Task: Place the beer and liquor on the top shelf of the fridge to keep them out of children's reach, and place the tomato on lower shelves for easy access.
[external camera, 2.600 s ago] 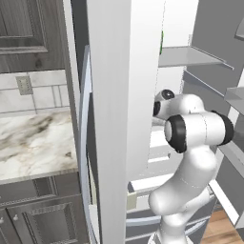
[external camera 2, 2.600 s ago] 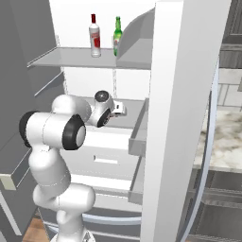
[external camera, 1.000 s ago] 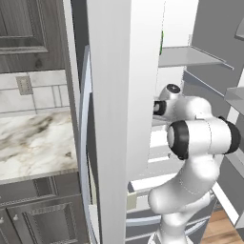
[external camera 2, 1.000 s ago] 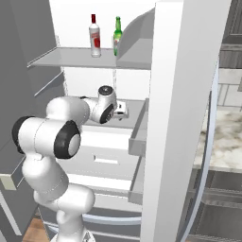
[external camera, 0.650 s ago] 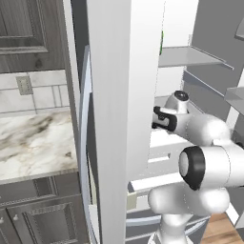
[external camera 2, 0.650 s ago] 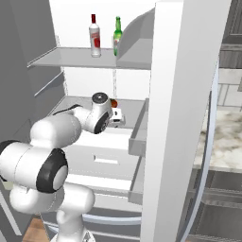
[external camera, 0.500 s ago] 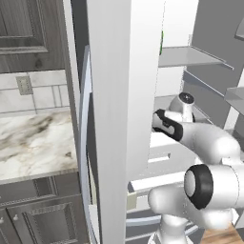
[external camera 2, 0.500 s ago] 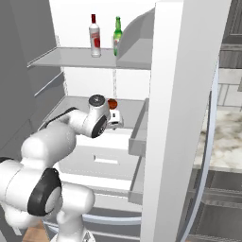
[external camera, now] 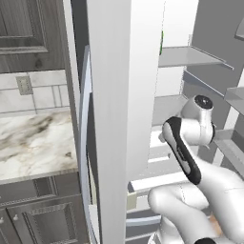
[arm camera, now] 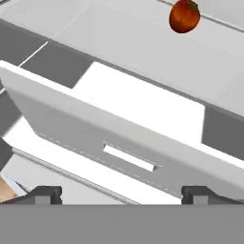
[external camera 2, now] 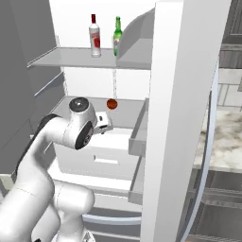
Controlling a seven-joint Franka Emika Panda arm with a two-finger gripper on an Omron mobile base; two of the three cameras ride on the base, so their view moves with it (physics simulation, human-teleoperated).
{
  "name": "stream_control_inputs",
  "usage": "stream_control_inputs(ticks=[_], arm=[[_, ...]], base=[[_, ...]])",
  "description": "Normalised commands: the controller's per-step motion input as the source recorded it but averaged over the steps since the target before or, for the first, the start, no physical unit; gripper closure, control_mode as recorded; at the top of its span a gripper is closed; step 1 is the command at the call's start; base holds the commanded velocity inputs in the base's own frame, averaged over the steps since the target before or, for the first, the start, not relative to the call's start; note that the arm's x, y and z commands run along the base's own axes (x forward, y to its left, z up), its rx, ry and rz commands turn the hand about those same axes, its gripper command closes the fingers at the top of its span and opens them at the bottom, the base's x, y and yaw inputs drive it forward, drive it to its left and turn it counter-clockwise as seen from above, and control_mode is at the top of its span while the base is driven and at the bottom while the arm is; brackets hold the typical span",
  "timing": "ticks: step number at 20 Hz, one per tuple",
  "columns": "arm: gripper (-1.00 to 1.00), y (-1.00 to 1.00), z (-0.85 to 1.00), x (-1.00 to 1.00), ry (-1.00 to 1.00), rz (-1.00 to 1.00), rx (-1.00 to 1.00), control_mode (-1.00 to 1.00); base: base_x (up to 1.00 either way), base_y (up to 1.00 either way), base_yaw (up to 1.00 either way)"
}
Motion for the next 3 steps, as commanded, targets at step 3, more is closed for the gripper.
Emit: stream_control_inputs(ticks=[3], arm=[[-1.0, 0.19, 0.84, -1.0, 0.0, 0.1, -0.08, -1.0]], base=[[0.0, 0.0, 0.0]])
